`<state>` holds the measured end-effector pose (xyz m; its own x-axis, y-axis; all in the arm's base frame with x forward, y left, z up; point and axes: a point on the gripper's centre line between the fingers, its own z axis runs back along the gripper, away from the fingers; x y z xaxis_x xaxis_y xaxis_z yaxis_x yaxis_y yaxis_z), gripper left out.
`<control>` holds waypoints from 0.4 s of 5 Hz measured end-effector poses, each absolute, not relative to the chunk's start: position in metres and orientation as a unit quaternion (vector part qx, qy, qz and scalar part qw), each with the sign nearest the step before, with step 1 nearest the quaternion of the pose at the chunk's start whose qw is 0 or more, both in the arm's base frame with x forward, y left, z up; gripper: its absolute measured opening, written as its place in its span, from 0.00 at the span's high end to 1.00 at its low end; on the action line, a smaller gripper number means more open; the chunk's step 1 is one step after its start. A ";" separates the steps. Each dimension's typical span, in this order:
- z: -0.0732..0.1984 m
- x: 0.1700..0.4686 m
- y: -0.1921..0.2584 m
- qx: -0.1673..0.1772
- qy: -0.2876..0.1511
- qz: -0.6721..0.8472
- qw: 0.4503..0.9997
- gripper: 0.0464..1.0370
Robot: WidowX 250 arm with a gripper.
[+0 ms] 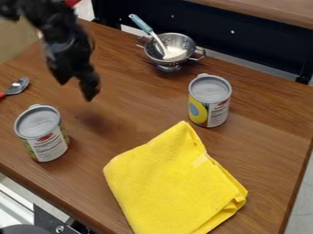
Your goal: Move the silver can and put in left side
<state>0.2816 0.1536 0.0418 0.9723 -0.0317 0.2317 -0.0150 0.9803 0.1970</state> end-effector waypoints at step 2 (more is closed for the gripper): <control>0.051 0.297 0.108 0.078 -0.073 0.021 0.994 0.04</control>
<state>0.2972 0.1085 0.0510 0.9884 0.0307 0.1488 -0.0537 0.9868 0.1527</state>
